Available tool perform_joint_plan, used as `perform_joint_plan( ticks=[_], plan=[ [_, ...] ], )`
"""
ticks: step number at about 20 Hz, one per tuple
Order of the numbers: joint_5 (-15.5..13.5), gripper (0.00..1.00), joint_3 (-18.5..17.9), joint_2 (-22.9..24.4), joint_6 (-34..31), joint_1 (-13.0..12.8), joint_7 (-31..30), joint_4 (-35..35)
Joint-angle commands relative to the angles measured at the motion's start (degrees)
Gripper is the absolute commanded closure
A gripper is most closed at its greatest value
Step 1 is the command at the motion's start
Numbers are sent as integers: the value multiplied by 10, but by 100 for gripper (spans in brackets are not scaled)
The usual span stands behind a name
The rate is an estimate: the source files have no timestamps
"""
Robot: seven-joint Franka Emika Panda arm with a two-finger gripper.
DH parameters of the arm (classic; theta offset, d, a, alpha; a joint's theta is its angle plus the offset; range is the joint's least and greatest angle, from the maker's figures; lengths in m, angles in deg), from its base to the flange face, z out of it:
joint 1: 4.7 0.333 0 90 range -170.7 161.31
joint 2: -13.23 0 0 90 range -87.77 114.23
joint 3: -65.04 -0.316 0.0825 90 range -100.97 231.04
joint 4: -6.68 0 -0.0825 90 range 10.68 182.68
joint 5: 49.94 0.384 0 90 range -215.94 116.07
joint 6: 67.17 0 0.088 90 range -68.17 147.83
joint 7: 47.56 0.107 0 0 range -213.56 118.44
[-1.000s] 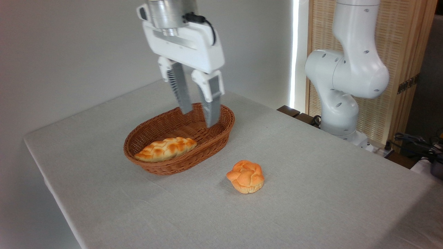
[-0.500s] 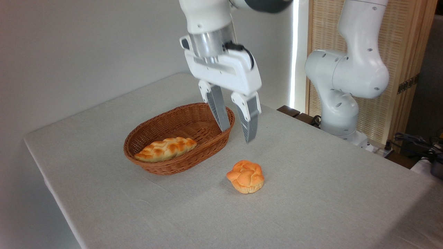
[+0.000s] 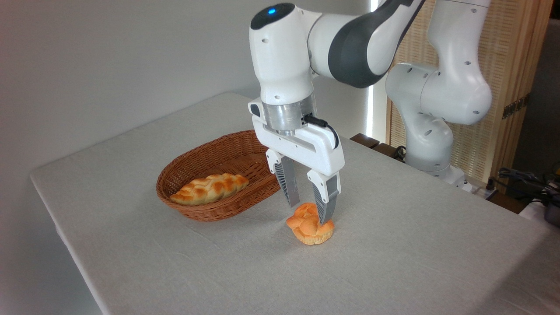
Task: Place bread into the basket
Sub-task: 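Lower the gripper around the small orange bun and close on it, then lift the held bun and carry it over the wicker basket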
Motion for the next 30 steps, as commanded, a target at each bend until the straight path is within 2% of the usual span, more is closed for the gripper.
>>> perform_joint_plan(
  ticks=[1,2,3,4,5,6,8,18,21,25,27,30],
  plan=[
    [7,0,-5,11,59,-9,7,50],
    [7,0,-5,11,67,-13,8,57],
    [8,8,-6,11,70,-13,10,58],
    [8,32,-6,10,71,-13,11,57],
    [8,51,-6,10,72,-13,11,57],
    [8,62,-6,10,71,-13,12,57],
    [8,72,-6,9,71,-13,20,57],
    [6,72,-12,11,60,-13,22,42],
    [-14,72,-10,13,-54,-15,23,-45],
    [-77,71,-3,10,-192,-20,20,-175],
    [-109,68,28,5,-212,-29,10,-221],
    [-110,67,113,-19,-195,-29,-68,-222]
  ],
)
